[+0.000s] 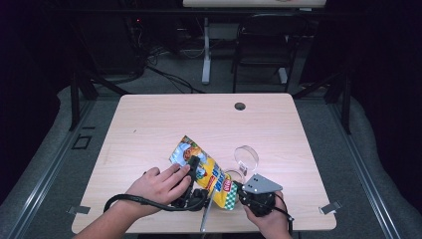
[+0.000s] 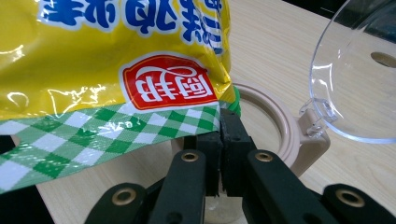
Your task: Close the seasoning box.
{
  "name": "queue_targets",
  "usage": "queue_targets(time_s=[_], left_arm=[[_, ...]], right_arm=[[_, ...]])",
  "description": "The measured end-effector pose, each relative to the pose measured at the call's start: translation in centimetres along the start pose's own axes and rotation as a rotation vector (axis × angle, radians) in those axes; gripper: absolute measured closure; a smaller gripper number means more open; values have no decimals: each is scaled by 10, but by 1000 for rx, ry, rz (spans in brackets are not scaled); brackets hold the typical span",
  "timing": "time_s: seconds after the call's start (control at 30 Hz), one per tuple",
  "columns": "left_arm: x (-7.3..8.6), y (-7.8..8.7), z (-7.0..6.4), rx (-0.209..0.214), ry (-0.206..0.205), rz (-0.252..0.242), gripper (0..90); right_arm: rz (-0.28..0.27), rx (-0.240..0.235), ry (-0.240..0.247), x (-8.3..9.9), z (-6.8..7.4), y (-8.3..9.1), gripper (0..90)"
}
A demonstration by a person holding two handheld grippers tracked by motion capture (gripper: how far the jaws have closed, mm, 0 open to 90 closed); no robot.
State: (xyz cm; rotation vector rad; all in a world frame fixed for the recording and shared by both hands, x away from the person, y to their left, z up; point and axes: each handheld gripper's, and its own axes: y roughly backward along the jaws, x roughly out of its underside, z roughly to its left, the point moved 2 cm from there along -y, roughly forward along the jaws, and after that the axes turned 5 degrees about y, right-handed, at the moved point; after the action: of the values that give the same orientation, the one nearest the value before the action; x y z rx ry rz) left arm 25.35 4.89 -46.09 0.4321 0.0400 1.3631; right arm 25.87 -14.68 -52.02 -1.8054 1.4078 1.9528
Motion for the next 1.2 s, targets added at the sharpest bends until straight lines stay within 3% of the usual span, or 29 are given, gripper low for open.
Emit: queue_targets(time_s=[0.3, 0.77, 1.2], left_arm=[[-3, 1, 5, -19, -16, -14, 715], [-4, 3, 8, -3, -17, -10, 723], [-5, 4, 10, -19, -38, -21, 727]], right_arm=[[-1, -2, 2, 0, 0, 0, 883], [-2, -5, -4, -1, 0, 2, 884], [2, -11, -1, -1, 1, 1, 884]])
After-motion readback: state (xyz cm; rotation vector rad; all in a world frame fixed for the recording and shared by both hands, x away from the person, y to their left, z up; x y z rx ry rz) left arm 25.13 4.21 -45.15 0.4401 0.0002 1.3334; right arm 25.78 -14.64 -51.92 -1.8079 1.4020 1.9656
